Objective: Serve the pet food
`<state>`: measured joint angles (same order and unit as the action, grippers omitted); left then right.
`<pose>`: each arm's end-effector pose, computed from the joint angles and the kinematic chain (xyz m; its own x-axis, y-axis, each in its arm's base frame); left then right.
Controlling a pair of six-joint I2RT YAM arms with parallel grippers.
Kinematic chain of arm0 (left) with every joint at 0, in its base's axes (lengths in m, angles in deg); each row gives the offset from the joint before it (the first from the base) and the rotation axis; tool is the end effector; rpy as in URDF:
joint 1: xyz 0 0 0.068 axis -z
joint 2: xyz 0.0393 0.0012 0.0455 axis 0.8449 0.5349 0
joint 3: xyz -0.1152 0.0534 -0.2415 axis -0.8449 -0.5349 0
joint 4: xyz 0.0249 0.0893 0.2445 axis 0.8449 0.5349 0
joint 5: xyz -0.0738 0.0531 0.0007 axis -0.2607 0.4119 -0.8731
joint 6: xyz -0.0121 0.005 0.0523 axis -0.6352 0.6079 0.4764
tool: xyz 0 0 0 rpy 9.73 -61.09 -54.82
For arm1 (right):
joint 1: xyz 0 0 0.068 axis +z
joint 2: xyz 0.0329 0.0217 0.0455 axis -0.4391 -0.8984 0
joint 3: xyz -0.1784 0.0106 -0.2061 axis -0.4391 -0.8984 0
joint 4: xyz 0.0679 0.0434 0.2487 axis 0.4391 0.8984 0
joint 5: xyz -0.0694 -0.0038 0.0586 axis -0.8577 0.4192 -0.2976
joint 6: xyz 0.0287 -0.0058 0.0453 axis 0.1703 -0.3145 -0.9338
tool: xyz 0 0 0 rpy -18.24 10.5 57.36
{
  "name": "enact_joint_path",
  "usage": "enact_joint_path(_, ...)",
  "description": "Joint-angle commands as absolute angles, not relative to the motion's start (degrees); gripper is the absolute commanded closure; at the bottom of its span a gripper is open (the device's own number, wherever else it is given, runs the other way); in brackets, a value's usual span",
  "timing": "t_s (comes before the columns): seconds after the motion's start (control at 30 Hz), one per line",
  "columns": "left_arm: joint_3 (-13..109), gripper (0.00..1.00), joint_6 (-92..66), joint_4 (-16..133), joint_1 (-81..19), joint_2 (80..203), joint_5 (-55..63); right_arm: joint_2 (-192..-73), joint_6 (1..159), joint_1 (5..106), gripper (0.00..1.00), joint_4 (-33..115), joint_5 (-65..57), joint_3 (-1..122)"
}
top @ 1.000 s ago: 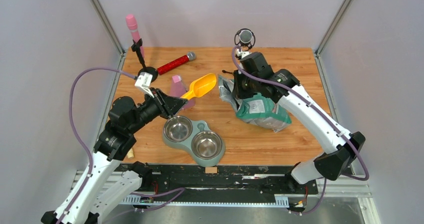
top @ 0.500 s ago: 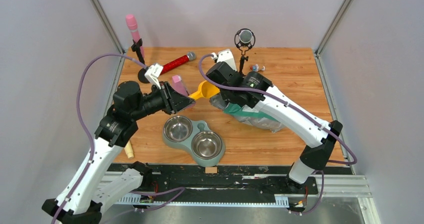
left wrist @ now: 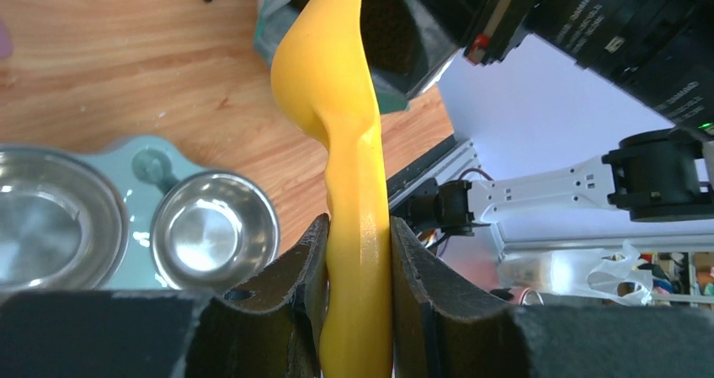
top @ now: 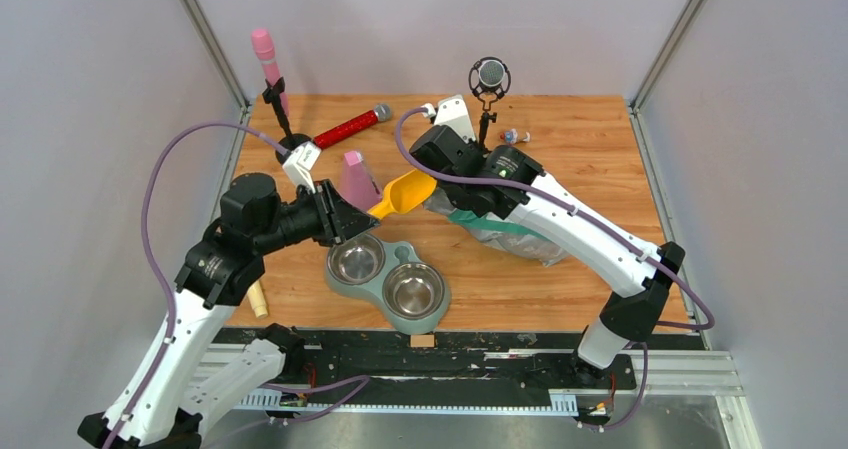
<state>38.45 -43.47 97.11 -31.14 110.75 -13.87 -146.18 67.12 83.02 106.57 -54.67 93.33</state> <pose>0.1241 -0.0795 0.3987 -0.7303 -0.3081 -0.6098 0.3836 0.5537 -0.7391 0.1986 0.2614 0.4142 -0.5367 -0.3684 -0.7591 -0.2206 0.9296 -0.2951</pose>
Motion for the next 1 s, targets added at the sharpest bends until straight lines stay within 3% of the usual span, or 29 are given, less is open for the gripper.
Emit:
enact_joint_path(0.0, 37.15, 1.00, -45.09, 100.18, -31.12, 109.32, -12.20, -142.30, 67.57, 83.81, 1.00, 96.47, -56.89, 94.44)
enact_joint_path(0.27, 36.60, 1.00, -49.26, 95.82, -31.12, 111.85, -21.68, -142.46, 68.44, 83.81, 1.00, 95.35, -54.40, 93.55)
enact_joint_path(0.47, 41.09, 1.00, -54.15, 95.94, -31.12, 122.83, -28.12, -141.01, 68.96, 83.79, 1.00, 93.83, -52.25, 90.75)
enact_joint_path(0.67, 54.15, 1.00, -51.74, 115.09, -31.12, 136.85, -26.60, -139.58, 68.98, 83.80, 1.00, 91.31, -50.29, 87.13)
enact_joint_path(0.83, 55.42, 1.00, -55.60, 110.97, -31.13, 141.55, -30.77, -139.07, 68.41, 83.81, 1.00, 90.51, -50.09, 85.62)
enact_joint_path(0.97, 59.06, 1.00, -55.77, 115.92, -31.05, 144.65, -27.15, -138.50, 67.90, 83.83, 1.00, 90.40, -50.57, 85.11)
